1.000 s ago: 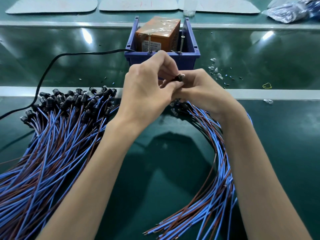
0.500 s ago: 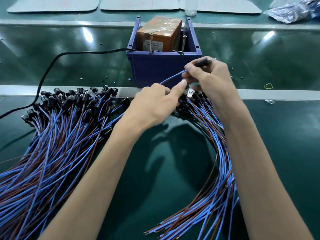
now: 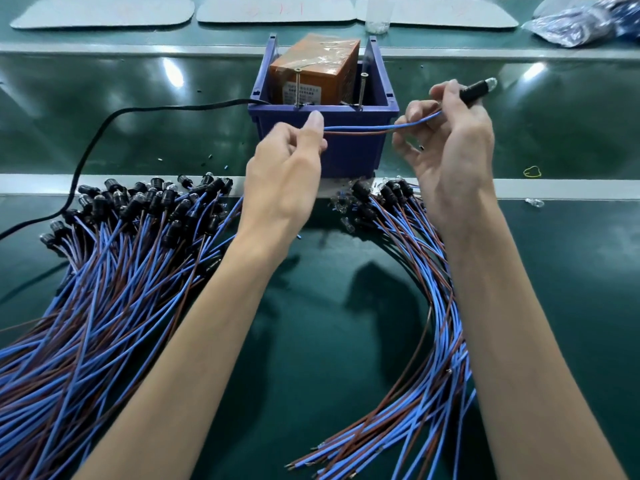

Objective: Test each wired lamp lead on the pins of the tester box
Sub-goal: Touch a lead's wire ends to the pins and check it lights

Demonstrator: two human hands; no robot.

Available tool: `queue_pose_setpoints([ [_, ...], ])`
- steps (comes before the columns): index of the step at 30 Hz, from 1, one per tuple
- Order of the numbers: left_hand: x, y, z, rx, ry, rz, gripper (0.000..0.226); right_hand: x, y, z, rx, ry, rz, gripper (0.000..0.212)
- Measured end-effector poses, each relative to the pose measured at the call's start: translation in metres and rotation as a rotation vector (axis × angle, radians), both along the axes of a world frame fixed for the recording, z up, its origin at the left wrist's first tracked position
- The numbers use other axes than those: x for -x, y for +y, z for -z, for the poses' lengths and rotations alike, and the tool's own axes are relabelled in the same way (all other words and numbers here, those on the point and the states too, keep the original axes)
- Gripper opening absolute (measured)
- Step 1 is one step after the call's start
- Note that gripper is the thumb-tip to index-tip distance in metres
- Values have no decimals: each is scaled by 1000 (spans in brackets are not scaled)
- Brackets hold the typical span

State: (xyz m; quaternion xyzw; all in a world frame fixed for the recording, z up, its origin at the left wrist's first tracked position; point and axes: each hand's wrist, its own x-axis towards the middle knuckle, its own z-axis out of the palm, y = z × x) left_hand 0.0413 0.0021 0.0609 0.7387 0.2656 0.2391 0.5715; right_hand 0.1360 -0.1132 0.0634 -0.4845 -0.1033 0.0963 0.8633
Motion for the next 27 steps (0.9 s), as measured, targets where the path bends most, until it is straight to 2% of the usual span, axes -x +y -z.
queue_pose_setpoints([
  [3,0,0,1,38,-94,-69,19,-1,1,-2,-68,52,7,24],
  [6,-2,0,2,83,-188,-98,16,-1,2,-3,-94,65,-8,27],
  [10,-2,3,0,104,-301,-136,22,0,-1,-3,-20,45,-50,28],
  [18,-1,5,0,131,-332,-123,27,-2,-9,-1,156,-29,-147,23],
  [22,-1,5,4,98,-289,-10,32,-2,-10,4,360,-87,-110,18],
  [27,-3,-2,15,23,-117,332,41,-1,-10,8,567,-150,-240,16],
])
